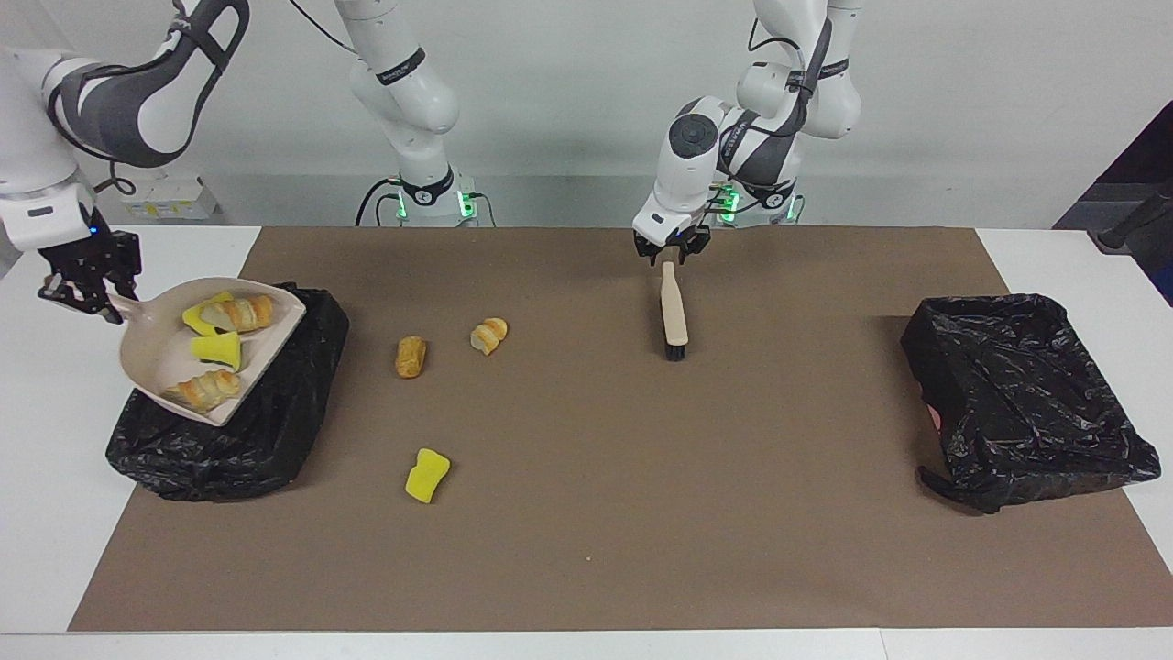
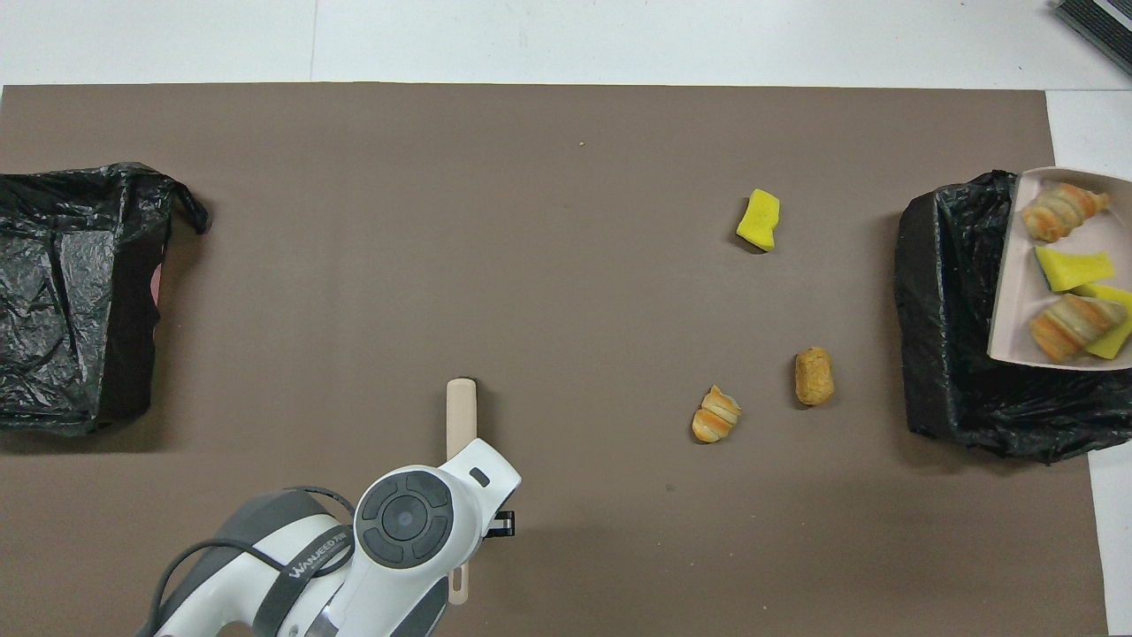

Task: Sweep and dump trash in bin

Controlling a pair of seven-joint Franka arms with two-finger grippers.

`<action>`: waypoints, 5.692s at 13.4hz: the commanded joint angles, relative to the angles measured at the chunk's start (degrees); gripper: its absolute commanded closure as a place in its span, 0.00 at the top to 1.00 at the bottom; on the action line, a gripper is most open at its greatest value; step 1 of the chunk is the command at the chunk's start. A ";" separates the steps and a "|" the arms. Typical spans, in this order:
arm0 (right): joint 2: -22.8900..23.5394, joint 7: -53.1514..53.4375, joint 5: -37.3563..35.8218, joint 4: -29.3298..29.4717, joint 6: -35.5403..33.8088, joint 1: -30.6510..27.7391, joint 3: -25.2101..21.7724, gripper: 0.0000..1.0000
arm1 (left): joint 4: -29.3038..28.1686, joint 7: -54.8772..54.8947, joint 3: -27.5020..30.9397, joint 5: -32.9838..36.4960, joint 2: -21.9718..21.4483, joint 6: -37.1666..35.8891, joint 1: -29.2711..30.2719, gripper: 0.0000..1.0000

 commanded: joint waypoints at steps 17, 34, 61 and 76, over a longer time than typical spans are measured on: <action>-0.72 48.68 -31.98 -2.77 -17.61 13.74 0.75 0.00 | 35.43 37.41 0.98 6.40 2.81 -28.63 34.50 1.00; 16.58 48.78 -36.11 22.25 -42.90 17.00 0.58 0.00 | 44.35 40.40 1.33 6.23 2.47 -35.44 37.85 1.00; 13.78 50.70 -21.55 28.96 -31.34 19.02 1.11 0.00 | 44.00 39.69 1.33 6.05 2.03 -35.96 38.20 1.00; 32.92 117.12 -10.45 41.60 -18.93 44.84 3.04 0.00 | 44.00 39.69 1.42 6.05 2.03 -35.96 38.20 1.00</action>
